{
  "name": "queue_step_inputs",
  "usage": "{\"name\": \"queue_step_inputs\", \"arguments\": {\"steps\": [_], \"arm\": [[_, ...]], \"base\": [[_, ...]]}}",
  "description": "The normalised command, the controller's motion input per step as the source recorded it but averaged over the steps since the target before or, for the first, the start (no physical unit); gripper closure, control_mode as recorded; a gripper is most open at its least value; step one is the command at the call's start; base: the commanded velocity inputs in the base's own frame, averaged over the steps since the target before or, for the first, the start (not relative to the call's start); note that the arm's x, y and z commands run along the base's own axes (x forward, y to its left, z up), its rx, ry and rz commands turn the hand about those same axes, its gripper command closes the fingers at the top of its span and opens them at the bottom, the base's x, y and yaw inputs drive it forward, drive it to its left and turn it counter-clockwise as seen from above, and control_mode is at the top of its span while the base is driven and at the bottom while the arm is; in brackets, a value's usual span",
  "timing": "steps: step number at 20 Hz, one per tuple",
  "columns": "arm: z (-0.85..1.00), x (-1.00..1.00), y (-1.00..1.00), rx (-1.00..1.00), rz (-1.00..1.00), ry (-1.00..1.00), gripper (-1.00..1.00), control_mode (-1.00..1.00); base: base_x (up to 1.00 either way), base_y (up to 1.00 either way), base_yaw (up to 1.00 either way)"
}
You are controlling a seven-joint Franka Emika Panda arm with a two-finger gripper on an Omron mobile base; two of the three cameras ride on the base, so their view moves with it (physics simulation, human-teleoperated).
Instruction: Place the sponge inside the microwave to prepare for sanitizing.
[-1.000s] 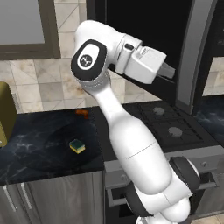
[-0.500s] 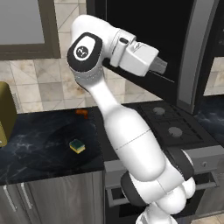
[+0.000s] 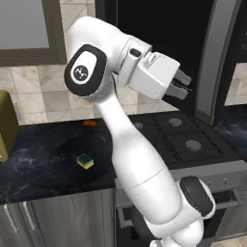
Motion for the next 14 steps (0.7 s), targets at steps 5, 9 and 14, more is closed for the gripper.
{"name": "queue_step_inputs", "arguments": {"steps": [5,9,14], "arm": [[0.00,-0.99,0.06,0.01,0.07,0.00,-1.00,-1.00],[-0.02,-1.00,-0.02,0.06,0.41,0.00,-1.00,-1.00],[0.01,-1.00,-0.45,0.20,0.47,-0.08,-1.00,-1.00]], "base": [[0.00,0.00,0.00],[0.00,0.00,0.00],[0.00,0.00,0.00]]}}
